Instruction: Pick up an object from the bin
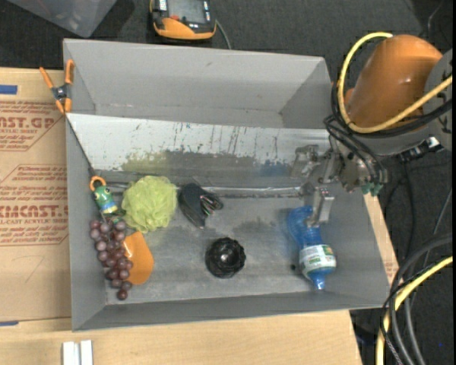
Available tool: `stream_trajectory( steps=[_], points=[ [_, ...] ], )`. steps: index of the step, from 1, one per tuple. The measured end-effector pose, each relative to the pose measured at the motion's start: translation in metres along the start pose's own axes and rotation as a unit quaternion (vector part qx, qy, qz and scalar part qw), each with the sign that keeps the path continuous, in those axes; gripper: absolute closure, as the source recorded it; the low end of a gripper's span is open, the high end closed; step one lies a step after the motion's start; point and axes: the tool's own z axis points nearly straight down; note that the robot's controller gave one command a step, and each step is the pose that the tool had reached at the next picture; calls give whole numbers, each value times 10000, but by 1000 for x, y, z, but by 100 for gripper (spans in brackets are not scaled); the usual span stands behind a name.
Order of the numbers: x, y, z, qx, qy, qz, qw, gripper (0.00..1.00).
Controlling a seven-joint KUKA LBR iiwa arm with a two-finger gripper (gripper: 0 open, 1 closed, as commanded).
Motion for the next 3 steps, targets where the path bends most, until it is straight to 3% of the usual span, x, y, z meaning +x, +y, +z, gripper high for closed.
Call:
stream_trajectory(
  steps=[1,2,3],
  points=[
    [-1,0,-5,5,-41,-9,10000,0],
    [12,-31,95,-5,-42,1372,9905,0],
    [16,-58,57,-1,-81,1554,9878,0]
  ],
)
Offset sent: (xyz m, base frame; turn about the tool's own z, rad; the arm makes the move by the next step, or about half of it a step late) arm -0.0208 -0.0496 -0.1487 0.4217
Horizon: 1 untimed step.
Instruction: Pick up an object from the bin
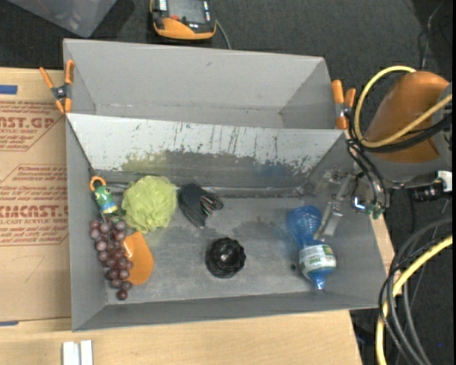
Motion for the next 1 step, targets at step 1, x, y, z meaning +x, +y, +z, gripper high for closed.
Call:
stream_trajectory(
  steps=[1],
  points=[
    [41,-21,50,-1,65,-16,10000,0]
  ],
)
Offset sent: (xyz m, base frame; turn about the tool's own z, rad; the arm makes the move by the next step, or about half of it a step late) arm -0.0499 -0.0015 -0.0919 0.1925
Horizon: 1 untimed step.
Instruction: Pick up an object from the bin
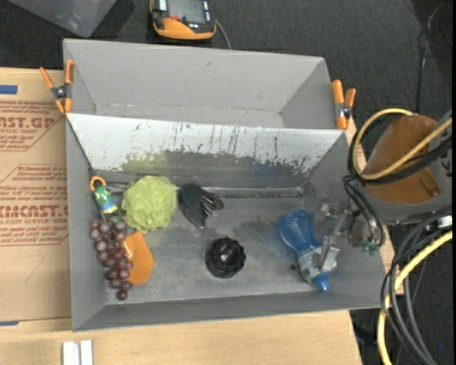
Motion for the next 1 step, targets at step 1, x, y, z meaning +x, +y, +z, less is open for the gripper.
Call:
stream_trajectory(
  steps=[1],
  points=[
    [7,12,41,-61,-78,934,9956,0]
  ],
)
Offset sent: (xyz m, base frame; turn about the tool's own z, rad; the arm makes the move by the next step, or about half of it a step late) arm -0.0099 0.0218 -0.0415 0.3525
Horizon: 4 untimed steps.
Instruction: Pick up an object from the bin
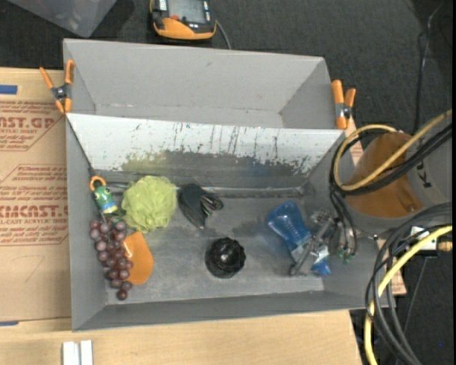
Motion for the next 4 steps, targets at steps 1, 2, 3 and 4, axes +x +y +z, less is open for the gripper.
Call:
stream_trajectory(
  steps=[1,2,3,4],
  points=[
    [8,2,2,64,45,693,9976,100],
    [10,5,1,68,59,822,9966,100],
    [11,5,-8,70,73,810,9967,100],
    [11,5,-28,72,84,809,9967,100]
  ],
)
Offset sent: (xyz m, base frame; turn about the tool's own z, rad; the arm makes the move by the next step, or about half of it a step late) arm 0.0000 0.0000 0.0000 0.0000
